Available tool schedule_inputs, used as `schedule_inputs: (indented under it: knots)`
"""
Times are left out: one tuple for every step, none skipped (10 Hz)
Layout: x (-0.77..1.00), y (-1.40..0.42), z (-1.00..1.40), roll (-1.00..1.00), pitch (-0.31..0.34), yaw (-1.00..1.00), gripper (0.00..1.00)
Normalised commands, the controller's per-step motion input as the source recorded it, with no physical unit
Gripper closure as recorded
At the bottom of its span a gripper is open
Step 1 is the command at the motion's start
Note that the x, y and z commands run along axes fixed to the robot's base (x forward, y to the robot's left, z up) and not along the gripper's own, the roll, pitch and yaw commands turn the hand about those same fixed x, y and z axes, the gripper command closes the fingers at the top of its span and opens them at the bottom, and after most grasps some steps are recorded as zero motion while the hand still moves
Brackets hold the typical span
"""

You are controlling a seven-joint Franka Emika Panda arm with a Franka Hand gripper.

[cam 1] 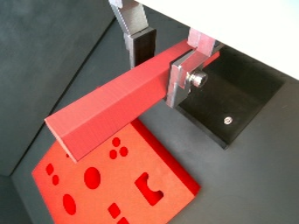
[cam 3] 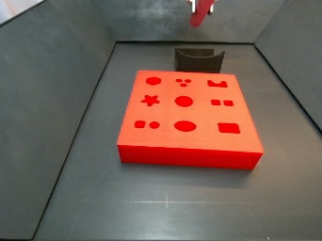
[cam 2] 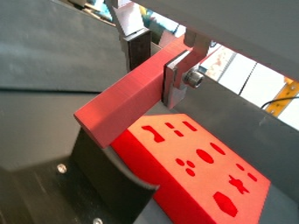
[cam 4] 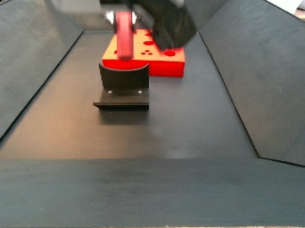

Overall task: Pick up the hexagon object. Move up. Place the hexagon object on the fixture. Regrasp the hexagon object. Move to above the board. Insert the hexagon object.
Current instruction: Place the hexagon object on the fixture, then regrasp the hexagon object.

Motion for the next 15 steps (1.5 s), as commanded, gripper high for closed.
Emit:
schedule_inputs:
  knots:
    - [0.16,0.14,-1.00,-0.89,0.202,-0.18,1.00]
    - [0.17,0.14,-1.00,-0.68,0.149,-0.20,1.00]
    - [0.17,0.14,-1.00,-0.52,0.109,-0.22,1.00]
    - [0.18,0.14,-1.00,-0.35,0.071,-0.22,1.00]
    - [0.19,0.13,-1.00,-0.24,0.039,-0.21,1.00]
    - [0.17,0.12,-0.86,-0.19,-0.006,-0.18,1.00]
    - [0.14,0.10,-0.66,-0.18,-0.027,-0.16,1.00]
    - [0.12,0.08,-0.48,-0.17,-0.040,-0.14,1.00]
    - [0.10,0.07,-0.32,-0.15,-0.047,-0.11,1.00]
    - [0.07,0.05,-0.21,-0.14,-0.052,-0.09,1.00]
    - [0.07,0.03,-0.20,-0.14,-0.053,-0.07,1.00]
    - [0.07,0.02,-0.20,-0.14,-0.052,-0.06,1.00]
    - [0.00,0.00,0.00,0.00,0.000,0.00,0.00]
    - [0.00,0.00,1.00,0.01,0.052,0.06,0.00]
    - [-0.01,0.00,1.00,0.01,0.058,0.07,0.00]
